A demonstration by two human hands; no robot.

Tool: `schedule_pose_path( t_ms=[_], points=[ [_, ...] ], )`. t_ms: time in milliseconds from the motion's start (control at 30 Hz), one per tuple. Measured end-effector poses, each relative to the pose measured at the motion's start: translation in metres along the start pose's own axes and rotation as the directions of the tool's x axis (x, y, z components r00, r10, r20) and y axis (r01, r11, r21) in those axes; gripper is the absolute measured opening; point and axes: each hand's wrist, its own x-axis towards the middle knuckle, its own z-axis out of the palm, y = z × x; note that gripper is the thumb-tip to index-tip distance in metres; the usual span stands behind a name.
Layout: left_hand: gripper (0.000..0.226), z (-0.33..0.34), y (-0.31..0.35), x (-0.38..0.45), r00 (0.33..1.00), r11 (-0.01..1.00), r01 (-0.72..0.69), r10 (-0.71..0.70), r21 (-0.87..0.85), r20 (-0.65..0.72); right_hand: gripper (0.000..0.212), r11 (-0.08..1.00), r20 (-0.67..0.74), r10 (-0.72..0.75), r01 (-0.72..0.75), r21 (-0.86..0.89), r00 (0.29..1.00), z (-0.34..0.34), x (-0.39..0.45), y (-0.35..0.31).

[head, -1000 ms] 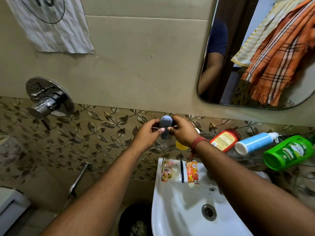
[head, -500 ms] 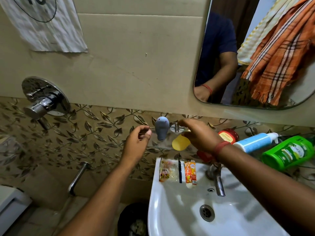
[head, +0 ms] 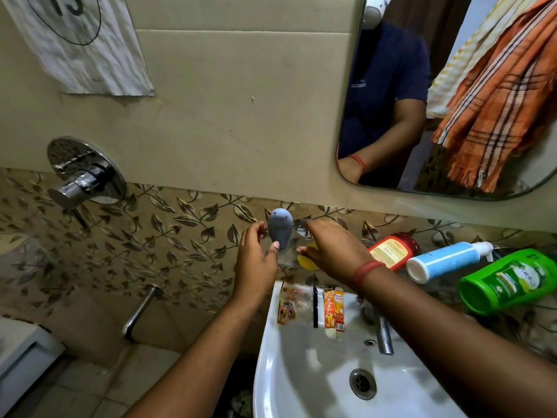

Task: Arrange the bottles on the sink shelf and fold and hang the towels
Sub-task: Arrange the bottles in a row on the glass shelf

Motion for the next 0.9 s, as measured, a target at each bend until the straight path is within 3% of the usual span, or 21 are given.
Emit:
schedule_pose_path(
  t_ms=[200,367,467,567,633,700,800,900],
  points=[
    [0.031,-0.002,0.002,0.021,0.987,0.997,0.074,-0.073,0.003,0.146,0.032,0.941,0.062,0.143,-0.155,0.302,0.988,0.014,0.033,-0.016],
    [0.034,-0.005,0.001,0.028,0.983,0.997,0.079,-0.081,0.017,0.165,0.025,0.925,0.043,0.154,-0.16,0.345,0.987,0.022,0.035,-0.018],
    [0.038,-0.008,0.0,0.026,0.979,0.995,0.102,-0.1,-0.002,0.18,0.035,0.958,0.069,0.12,-0.134,0.254,0.99,0.017,0.033,-0.012],
    [0.037,-0.016,-0.006,0.019,0.987,0.991,0.121,-0.115,-0.053,0.109,0.052,0.995,0.039,0.055,-0.058,0.075,0.998,0.003,0.019,0.002],
    [0.028,-0.021,-0.014,0.007,0.998,0.998,0.058,-0.058,-0.003,0.026,0.061,0.991,0.118,-0.032,0.047,-0.128,0.992,-0.005,0.003,0.015],
    [0.018,-0.022,-0.021,-0.007,0.996,0.994,-0.083,0.084,0.078,-0.015,0.071,0.953,0.215,-0.096,0.153,-0.263,0.972,-0.009,-0.012,0.026],
    [0.017,-0.016,-0.027,-0.024,0.96,0.941,-0.279,0.268,0.19,0.082,0.075,0.933,0.218,-0.148,0.209,-0.293,0.965,-0.005,-0.018,0.033],
    [0.025,-0.015,-0.024,-0.029,0.927,0.91,-0.347,0.296,0.227,0.232,0.072,0.928,0.189,-0.159,0.212,-0.305,0.969,0.001,-0.015,0.03]
  ],
)
